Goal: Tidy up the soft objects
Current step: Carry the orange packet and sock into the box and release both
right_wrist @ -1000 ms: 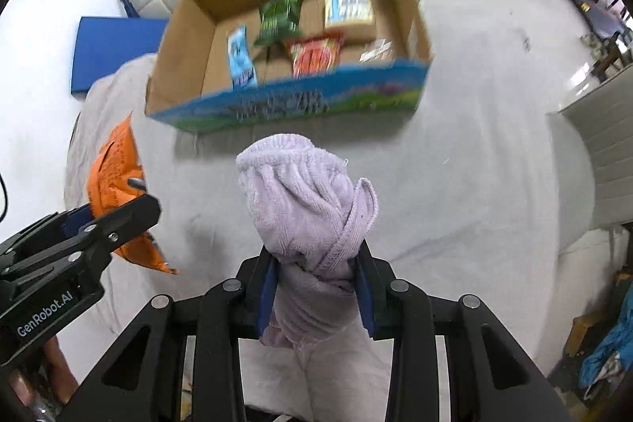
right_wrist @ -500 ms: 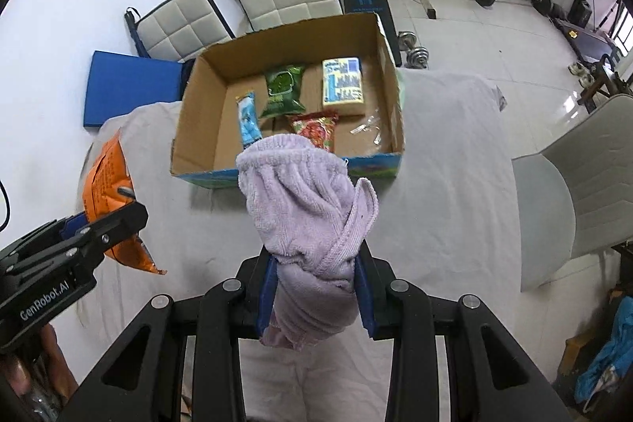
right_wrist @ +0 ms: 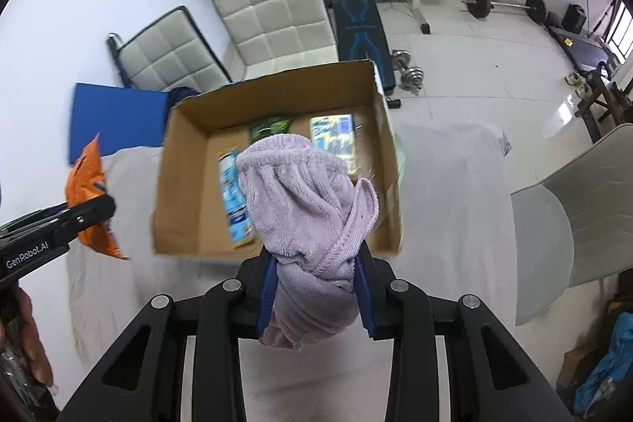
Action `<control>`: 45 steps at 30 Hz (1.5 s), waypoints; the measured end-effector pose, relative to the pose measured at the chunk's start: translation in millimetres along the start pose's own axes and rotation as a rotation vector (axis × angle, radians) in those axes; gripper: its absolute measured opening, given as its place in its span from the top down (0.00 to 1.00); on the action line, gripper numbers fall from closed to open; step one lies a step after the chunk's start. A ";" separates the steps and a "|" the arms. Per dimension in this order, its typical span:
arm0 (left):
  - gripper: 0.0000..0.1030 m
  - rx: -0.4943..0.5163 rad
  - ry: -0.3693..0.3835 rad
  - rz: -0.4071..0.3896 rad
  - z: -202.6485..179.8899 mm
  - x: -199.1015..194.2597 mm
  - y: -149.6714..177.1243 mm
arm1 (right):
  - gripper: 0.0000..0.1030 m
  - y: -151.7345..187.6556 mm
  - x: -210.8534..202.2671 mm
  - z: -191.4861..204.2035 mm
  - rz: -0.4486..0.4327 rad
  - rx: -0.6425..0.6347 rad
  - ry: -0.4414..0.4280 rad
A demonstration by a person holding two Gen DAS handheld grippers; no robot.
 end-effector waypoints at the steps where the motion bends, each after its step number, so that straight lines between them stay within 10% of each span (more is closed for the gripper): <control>1: 0.61 -0.007 -0.012 0.018 3.9 9.9 -6.8 | 0.64 -10.7 9.0 -2.8 0.013 0.008 0.013; 23: 0.60 -0.017 -0.154 0.430 31.1 177.3 -51.0 | 0.61 -70.0 169.6 -6.2 0.239 -0.038 0.233; 36: 0.45 -0.073 -0.095 0.355 24.7 157.9 -33.1 | 0.28 -61.4 159.7 -7.3 0.243 -0.016 0.183; 45: 0.09 -0.082 -0.047 0.233 10.6 133.7 -26.5 | 0.12 -57.1 151.3 10.2 0.253 -0.047 0.152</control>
Point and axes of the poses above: each gripper's, at about its wrist camera, not at the fingertips, and x roughly the way its jaws point, z to its left, y to its underside, the point moved 6 cm from there along x, roughly the way its jaws point, and after that the axes turned 14 degrees about z, right-handed, at the moved point
